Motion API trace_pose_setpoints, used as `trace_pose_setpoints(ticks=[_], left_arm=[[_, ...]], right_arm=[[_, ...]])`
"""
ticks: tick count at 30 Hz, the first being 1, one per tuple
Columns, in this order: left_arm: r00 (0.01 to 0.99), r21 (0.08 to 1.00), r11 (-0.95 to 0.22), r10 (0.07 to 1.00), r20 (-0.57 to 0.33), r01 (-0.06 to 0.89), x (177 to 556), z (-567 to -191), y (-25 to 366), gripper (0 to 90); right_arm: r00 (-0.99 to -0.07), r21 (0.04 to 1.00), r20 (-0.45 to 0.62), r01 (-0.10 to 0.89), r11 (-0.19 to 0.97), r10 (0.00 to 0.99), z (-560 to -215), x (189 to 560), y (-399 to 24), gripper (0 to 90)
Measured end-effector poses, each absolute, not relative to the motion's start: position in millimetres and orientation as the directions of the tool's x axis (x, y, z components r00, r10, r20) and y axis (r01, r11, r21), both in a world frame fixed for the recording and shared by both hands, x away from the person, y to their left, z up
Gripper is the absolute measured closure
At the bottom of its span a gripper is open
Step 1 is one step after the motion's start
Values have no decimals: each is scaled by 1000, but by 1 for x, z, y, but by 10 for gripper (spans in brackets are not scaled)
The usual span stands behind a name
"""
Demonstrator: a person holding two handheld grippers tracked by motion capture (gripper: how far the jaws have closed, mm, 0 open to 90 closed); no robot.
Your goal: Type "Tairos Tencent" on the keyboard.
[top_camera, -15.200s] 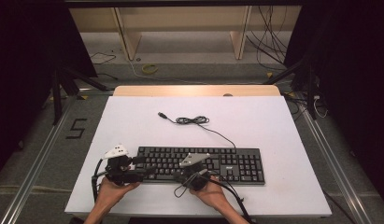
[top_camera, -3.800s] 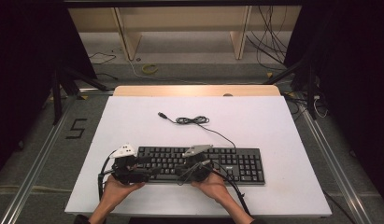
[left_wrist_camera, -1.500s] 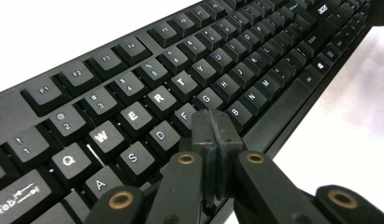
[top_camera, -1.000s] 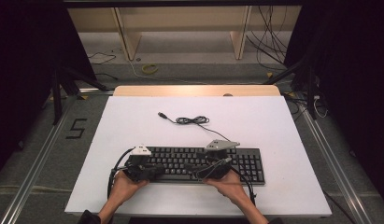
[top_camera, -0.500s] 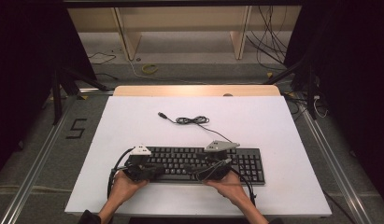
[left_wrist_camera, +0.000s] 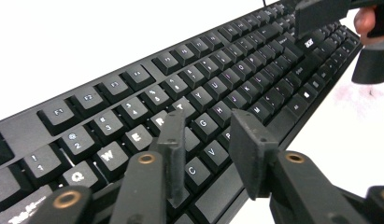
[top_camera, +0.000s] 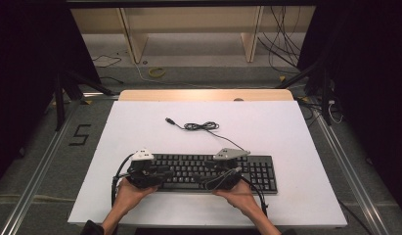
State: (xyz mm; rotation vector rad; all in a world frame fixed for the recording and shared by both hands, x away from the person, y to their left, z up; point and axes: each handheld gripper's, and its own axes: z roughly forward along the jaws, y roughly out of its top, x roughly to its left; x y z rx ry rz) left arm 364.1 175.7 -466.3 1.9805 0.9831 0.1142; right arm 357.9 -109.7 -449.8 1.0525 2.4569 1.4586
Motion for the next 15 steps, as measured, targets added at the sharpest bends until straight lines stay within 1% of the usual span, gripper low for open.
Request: trace_pose_setpoints(ticks=[8,10,15], left_arm=[[651,757,-232,691,-314,611,368,-462,181,485],[641,756,-218,696,-323,617,369,-461,183,424],[618,759,-187,713,-332,623,372,-460,188,369]], right_arm=[[-761,808,247,503,306,599,-451,358,-110,325],[-763,809,249,502,304,597,-451,358,-110,322],[-765,811,250,501,304,594,-450,357,-109,321]])
